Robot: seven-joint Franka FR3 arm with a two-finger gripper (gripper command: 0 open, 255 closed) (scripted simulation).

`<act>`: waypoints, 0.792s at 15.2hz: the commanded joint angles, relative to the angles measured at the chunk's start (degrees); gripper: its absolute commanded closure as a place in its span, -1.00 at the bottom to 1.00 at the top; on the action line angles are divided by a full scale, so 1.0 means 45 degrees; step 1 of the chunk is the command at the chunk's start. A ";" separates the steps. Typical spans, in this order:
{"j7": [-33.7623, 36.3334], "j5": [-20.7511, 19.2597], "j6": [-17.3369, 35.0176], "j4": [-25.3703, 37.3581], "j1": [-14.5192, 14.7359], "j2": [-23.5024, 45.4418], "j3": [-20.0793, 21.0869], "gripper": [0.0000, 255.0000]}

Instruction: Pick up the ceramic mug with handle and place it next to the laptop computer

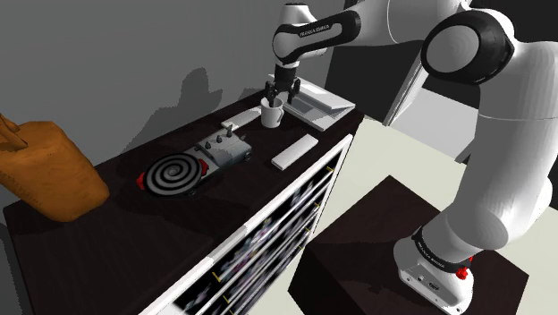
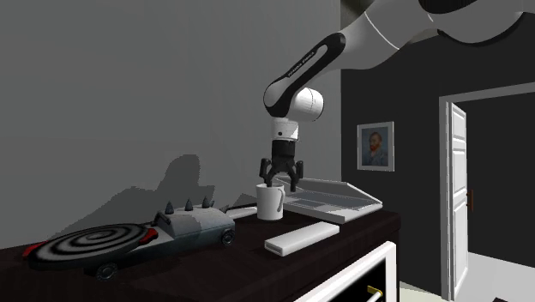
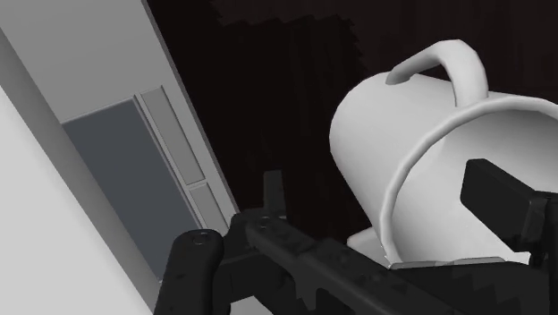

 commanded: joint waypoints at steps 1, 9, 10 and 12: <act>0.0000 0.0000 0.0000 0.0000 0.0000 0.0000 0.0000 -1.00; -0.0048 0.0080 -0.1378 0.0882 -0.0060 -0.0500 0.0031 -1.00; -0.0048 0.0080 -0.1378 0.0882 -0.0060 -0.0500 0.0030 -1.00; -0.0048 0.0080 -0.1378 0.0882 -0.0060 -0.0499 0.0030 -1.00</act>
